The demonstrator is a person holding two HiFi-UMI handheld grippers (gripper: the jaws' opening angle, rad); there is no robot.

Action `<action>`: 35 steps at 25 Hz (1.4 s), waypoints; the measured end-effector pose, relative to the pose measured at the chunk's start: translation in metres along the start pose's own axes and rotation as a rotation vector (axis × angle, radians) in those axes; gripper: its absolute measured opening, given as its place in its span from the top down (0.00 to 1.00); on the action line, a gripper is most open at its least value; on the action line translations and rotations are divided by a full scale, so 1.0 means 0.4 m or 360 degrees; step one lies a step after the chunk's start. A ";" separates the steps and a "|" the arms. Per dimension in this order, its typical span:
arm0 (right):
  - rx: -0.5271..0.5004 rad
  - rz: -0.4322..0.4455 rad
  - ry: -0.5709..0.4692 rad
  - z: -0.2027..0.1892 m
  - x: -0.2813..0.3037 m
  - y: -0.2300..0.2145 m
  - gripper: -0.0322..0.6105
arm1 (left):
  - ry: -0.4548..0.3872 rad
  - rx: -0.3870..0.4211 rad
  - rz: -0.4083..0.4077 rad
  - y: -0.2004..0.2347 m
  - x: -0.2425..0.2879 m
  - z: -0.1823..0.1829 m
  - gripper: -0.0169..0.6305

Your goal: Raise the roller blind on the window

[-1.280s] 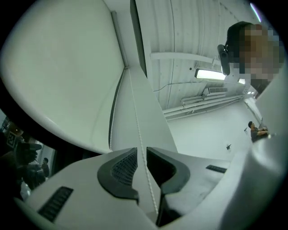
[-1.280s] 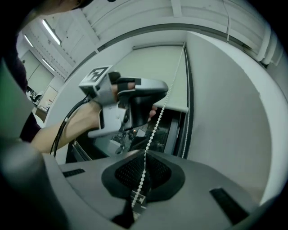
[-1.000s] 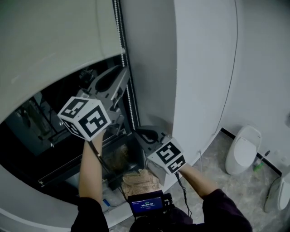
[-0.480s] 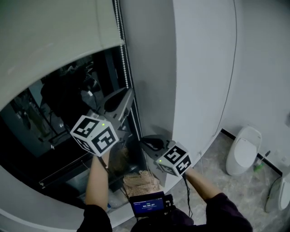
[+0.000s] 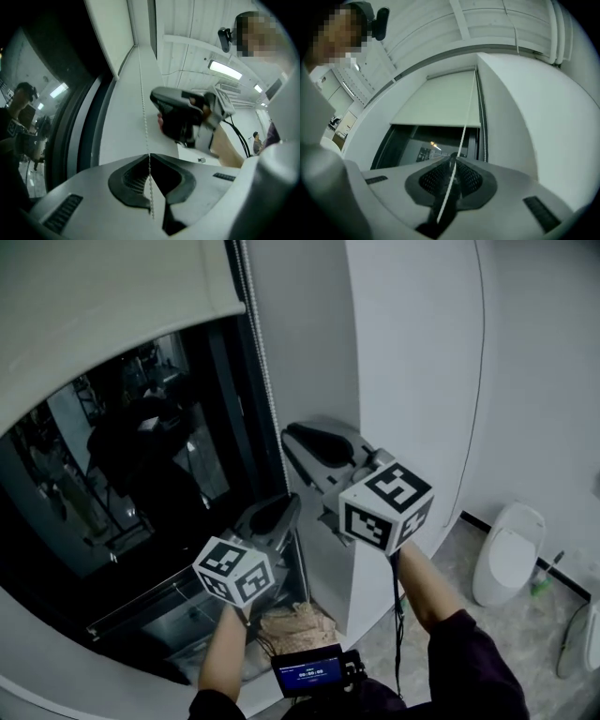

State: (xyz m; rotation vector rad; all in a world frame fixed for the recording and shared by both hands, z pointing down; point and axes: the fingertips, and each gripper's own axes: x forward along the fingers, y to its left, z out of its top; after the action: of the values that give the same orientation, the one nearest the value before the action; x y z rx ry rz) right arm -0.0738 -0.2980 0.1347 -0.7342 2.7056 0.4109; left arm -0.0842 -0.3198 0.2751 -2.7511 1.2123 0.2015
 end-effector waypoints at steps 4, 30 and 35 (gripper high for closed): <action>-0.0021 -0.0036 -0.0091 0.114 0.060 -0.015 0.85 | 0.0105 0.0021 -0.0023 -0.027 -0.001 -0.087 0.95; -0.0299 -0.0241 0.0100 -0.001 0.024 -0.005 0.93 | 0.0028 -0.0075 0.0005 -0.016 -0.115 -0.113 0.91; -0.0245 -0.0201 0.0207 -0.131 -0.005 0.019 0.93 | -0.0148 0.0008 0.0028 0.001 -0.117 0.048 0.91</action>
State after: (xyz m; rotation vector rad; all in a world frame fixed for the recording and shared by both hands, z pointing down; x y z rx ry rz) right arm -0.0875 -0.3091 0.1847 -1.0010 2.7502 0.5636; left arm -0.1171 -0.2828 0.2641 -2.6947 1.2124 0.3236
